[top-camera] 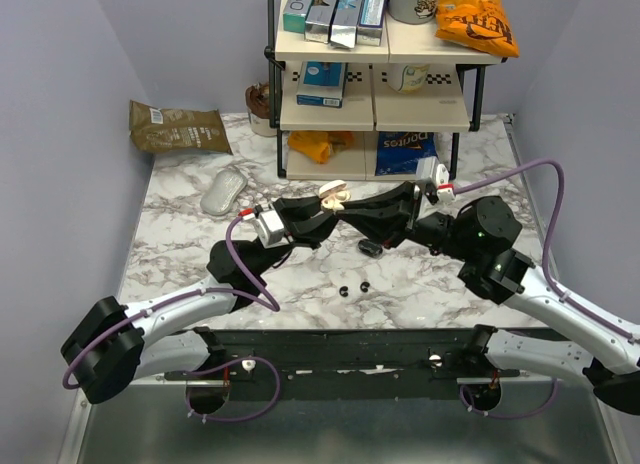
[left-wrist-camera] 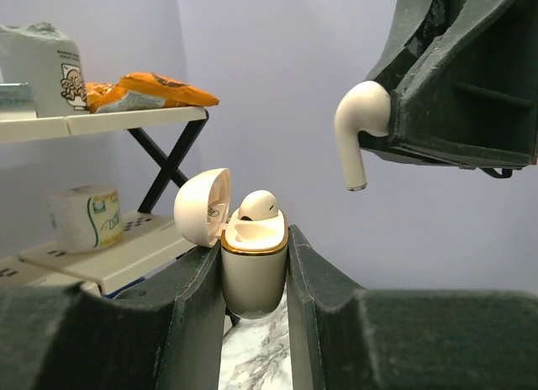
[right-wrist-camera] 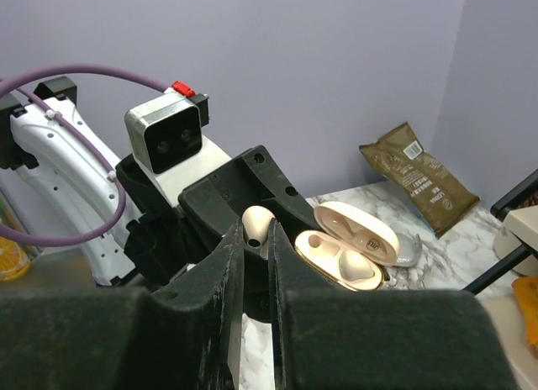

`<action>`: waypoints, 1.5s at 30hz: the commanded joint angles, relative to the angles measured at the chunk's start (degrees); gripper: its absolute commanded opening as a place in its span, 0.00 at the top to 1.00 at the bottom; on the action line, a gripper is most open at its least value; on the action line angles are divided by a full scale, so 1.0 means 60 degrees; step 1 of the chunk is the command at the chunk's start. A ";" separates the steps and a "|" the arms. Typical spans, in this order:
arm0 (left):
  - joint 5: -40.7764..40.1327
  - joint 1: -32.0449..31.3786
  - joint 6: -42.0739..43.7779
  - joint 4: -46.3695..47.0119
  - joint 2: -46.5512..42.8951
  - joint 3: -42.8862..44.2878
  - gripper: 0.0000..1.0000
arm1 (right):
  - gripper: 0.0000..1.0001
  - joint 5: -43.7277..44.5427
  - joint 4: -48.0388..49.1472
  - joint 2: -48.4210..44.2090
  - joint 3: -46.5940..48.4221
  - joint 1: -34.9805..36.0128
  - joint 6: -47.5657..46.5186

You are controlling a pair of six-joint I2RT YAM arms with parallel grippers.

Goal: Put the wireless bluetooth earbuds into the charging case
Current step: Place the earbud in the charging case.

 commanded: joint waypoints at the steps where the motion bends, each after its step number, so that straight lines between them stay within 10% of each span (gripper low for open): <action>1: 0.0640 0.0036 -0.0008 0.0817 0.0135 0.0339 1.00 | 0.99 0.0194 0.0728 0.0162 -0.0004 0.0082 -0.0319; 45: -0.0121 0.0051 -0.0110 0.0392 -0.0202 0.0134 1.00 | 0.96 0.1409 -0.0047 0.1217 0.0524 0.0229 -0.0158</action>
